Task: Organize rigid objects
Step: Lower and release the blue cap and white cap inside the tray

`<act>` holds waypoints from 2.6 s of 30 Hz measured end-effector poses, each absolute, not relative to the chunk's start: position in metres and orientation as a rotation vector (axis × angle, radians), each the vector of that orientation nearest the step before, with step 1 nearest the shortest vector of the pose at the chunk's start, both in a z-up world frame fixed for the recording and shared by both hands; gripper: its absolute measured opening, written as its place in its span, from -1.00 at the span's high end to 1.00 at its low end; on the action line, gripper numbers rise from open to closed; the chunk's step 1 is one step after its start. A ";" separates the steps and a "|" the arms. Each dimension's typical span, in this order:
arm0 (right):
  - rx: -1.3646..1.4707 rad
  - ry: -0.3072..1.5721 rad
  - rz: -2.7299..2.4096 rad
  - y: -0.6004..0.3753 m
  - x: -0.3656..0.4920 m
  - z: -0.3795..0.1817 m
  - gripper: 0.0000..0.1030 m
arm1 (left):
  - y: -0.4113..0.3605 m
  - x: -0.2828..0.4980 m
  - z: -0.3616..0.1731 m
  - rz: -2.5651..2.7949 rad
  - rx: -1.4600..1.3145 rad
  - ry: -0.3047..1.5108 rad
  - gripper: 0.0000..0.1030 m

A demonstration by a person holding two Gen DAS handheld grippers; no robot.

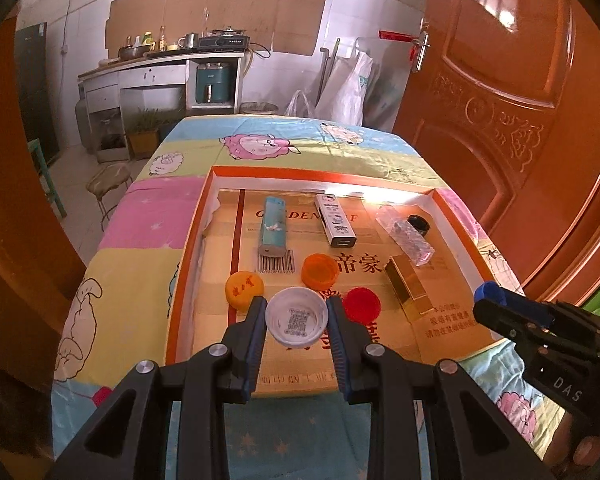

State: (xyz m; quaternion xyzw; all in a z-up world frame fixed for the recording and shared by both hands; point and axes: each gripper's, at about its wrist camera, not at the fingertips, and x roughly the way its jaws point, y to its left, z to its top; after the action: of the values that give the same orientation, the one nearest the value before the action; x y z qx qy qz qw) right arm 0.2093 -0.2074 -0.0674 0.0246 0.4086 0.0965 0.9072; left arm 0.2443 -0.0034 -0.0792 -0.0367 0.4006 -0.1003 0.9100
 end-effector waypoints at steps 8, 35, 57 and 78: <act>0.060 0.847 0.193 -0.214 0.223 -0.071 0.39 | -0.008 0.257 -0.083 -0.197 -0.061 0.832 0.41; 0.077 0.888 0.196 -0.221 0.254 -0.095 0.39 | -0.017 0.277 -0.107 -0.188 -0.030 0.888 0.41; 0.040 0.924 0.179 -0.216 0.271 -0.111 0.39 | -0.020 0.283 -0.120 -0.195 -0.012 0.918 0.41; 0.020 0.923 0.174 -0.215 0.273 -0.112 0.20 | -0.016 0.281 -0.117 -0.208 -0.031 0.901 0.19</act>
State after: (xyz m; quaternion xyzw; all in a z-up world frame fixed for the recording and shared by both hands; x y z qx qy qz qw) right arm 0.2729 -0.2148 -0.1118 0.0098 0.4446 0.0838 0.8918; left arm 0.2809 -0.0158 -0.1173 -0.0149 0.4344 -0.1003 0.8950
